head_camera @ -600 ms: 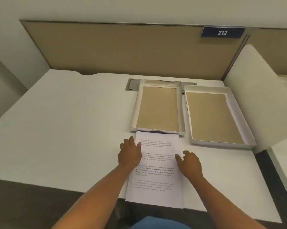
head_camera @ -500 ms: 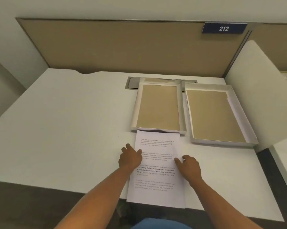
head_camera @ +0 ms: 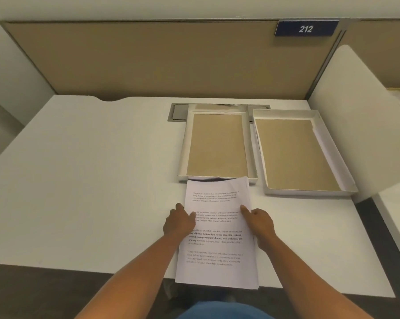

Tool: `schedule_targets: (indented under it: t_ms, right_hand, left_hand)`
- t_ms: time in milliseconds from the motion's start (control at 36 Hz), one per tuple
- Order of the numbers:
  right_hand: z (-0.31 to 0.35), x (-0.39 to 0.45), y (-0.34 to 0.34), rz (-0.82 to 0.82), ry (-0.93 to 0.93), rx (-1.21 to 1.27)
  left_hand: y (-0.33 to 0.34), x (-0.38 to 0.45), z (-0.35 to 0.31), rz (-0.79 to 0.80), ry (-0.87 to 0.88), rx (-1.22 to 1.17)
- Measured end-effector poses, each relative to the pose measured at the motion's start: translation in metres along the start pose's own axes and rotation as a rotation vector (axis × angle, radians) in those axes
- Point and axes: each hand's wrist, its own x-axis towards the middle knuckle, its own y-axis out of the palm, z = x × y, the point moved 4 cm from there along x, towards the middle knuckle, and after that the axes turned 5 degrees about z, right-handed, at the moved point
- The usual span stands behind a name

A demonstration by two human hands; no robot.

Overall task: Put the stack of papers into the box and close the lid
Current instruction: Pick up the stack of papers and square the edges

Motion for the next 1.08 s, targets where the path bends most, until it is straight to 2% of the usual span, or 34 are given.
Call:
schedule_targets:
  t_ms: [111, 167, 222, 333, 417, 500, 556, 611, 667, 694, 750, 833, 917, 1000, 1083]
  right_hand:
    - [-0.004, -0.002, 0.004, 0.203, 0.102, 0.307]
    - [-0.004, -0.003, 0.003, 0.25, 0.108, 0.336]
    - [-0.001, -0.005, 0.004, 0.242, 0.046, 0.266]
    - [0.008, -0.014, 0.008, 0.076, -0.157, -0.055]
    - [0.018, -0.024, 0.006, 0.046, -0.327, -0.104]
    - [0.032, -0.033, -0.004, 0.076, -0.423, -0.067]
    - [0.042, -0.036, -0.012, 0.111, -0.447, 0.009]
    - [0.051, -0.039, -0.022, 0.141, -0.467, 0.092]
    - [0.06, -0.042, -0.03, 0.158, -0.505, 0.157]
    - [0.065, -0.044, -0.033, 0.166, -0.527, 0.182]
    - [0.077, -0.047, -0.039, 0.177, -0.584, 0.191]
    - [0.094, -0.053, -0.046, 0.206, -0.697, 0.18]
    - [0.108, -0.067, -0.051, 0.209, -0.838, 0.203]
    - [0.106, -0.076, -0.05, 0.092, -0.917, 0.229]
    - [0.08, -0.077, -0.037, -0.041, -0.886, 0.224]
  left_hand:
    - [0.001, -0.001, 0.0, -0.017, -0.006, 0.01]
    - [0.002, 0.0, 0.001, -0.022, -0.013, 0.015]
    - [0.003, 0.0, 0.0, -0.022, -0.018, 0.016]
    - [0.004, 0.001, 0.002, -0.029, -0.019, -0.014]
    - [0.002, 0.004, 0.008, -0.054, 0.02, -0.185]
    - [-0.005, 0.002, 0.011, -0.05, 0.115, -0.568]
    - [-0.011, -0.002, 0.008, 0.083, 0.168, -0.884]
    - [-0.015, -0.005, -0.001, 0.333, 0.212, -1.14]
    - [-0.024, -0.013, -0.015, 0.568, 0.289, -1.24]
    - [-0.03, -0.018, -0.024, 0.612, 0.317, -1.234]
    - [-0.044, -0.025, -0.041, 0.542, 0.363, -1.19]
    - [-0.067, -0.037, -0.063, 0.297, 0.431, -1.146]
    - [-0.08, -0.052, -0.075, 0.13, 0.546, -1.108]
    - [-0.08, -0.067, -0.075, 0.034, 0.619, -1.092]
    - [-0.059, -0.07, -0.059, -0.034, 0.57, -1.065]
